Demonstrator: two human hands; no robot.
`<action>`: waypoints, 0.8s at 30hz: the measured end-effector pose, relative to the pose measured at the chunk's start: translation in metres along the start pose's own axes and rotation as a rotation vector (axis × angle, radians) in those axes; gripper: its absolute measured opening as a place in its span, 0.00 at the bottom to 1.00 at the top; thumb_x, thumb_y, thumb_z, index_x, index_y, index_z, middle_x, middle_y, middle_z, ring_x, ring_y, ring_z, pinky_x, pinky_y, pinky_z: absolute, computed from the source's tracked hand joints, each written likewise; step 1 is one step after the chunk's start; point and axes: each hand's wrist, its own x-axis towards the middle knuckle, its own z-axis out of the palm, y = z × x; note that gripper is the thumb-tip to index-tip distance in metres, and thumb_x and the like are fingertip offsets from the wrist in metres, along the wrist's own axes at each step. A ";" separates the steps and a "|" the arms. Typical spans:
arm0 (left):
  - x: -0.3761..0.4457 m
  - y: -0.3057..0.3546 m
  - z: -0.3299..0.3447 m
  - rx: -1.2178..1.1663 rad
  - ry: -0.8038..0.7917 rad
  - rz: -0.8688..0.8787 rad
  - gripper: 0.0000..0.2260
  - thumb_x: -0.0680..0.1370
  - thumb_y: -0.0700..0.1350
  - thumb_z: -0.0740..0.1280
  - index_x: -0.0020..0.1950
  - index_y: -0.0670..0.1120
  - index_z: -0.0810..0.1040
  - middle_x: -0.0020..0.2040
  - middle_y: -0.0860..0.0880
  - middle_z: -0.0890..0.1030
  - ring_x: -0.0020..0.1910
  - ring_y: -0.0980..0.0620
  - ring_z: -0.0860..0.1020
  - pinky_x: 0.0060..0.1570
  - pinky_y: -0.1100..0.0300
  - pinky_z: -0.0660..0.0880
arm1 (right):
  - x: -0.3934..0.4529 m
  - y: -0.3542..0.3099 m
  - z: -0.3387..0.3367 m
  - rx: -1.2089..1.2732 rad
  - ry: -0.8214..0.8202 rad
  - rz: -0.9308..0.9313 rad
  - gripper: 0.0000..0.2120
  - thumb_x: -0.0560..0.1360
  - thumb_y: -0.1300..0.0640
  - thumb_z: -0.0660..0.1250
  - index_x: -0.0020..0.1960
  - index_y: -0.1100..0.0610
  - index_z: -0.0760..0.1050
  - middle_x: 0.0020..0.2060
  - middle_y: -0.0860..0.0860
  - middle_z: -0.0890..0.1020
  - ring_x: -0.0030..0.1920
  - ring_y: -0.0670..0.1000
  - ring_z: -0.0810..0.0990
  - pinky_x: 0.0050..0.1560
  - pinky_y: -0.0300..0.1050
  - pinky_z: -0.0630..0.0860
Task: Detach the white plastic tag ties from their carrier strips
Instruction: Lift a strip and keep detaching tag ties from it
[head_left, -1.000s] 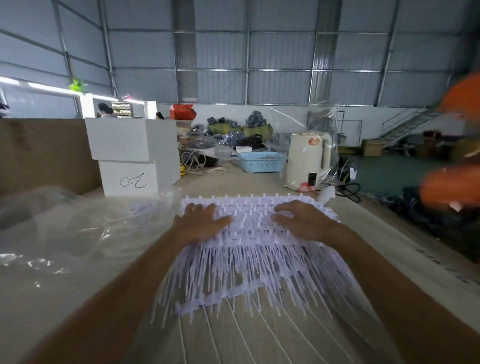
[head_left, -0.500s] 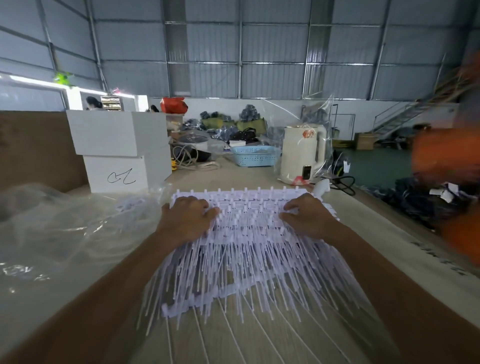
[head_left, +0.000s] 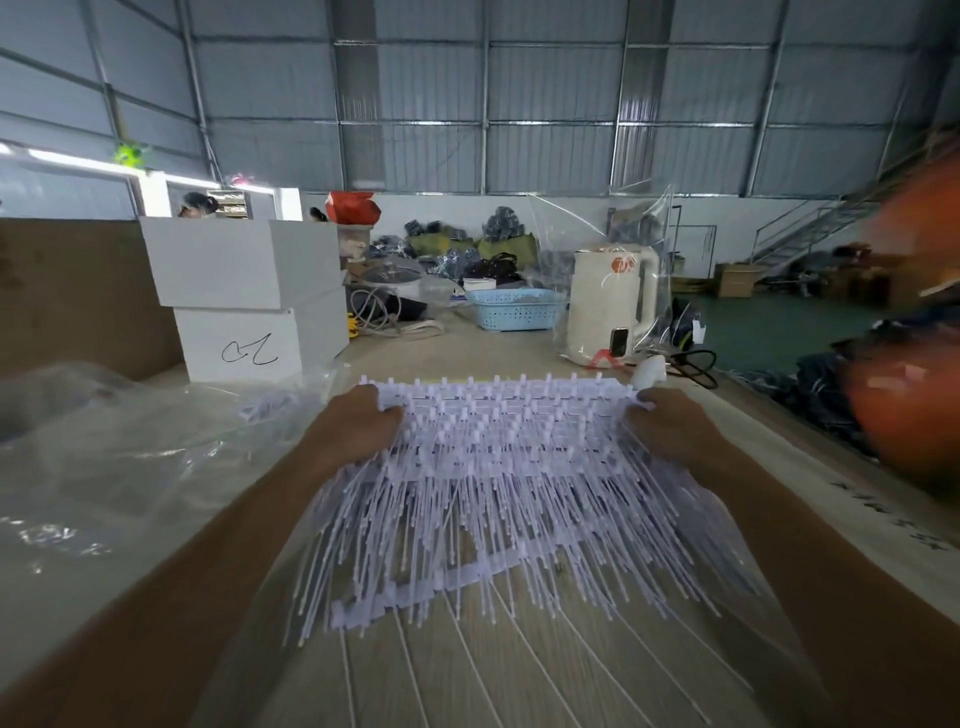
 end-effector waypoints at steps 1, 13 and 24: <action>0.001 0.000 -0.001 -0.031 0.016 0.003 0.20 0.82 0.52 0.61 0.70 0.42 0.73 0.61 0.46 0.79 0.40 0.53 0.75 0.41 0.61 0.68 | 0.002 -0.001 -0.002 0.059 0.032 -0.004 0.12 0.82 0.58 0.61 0.60 0.62 0.78 0.57 0.62 0.81 0.47 0.58 0.79 0.50 0.51 0.77; 0.007 0.000 -0.010 -0.564 0.295 0.147 0.16 0.78 0.27 0.63 0.62 0.38 0.80 0.62 0.39 0.81 0.63 0.40 0.79 0.67 0.47 0.74 | 0.003 0.003 -0.009 0.334 0.247 0.108 0.14 0.82 0.62 0.59 0.62 0.57 0.81 0.53 0.57 0.83 0.45 0.56 0.78 0.45 0.46 0.73; -0.020 0.046 -0.037 -1.082 0.277 0.382 0.17 0.78 0.29 0.67 0.61 0.46 0.80 0.60 0.49 0.84 0.60 0.52 0.82 0.60 0.52 0.79 | 0.003 0.013 -0.007 0.324 0.264 0.159 0.15 0.78 0.66 0.61 0.63 0.60 0.79 0.58 0.63 0.81 0.48 0.56 0.77 0.46 0.50 0.75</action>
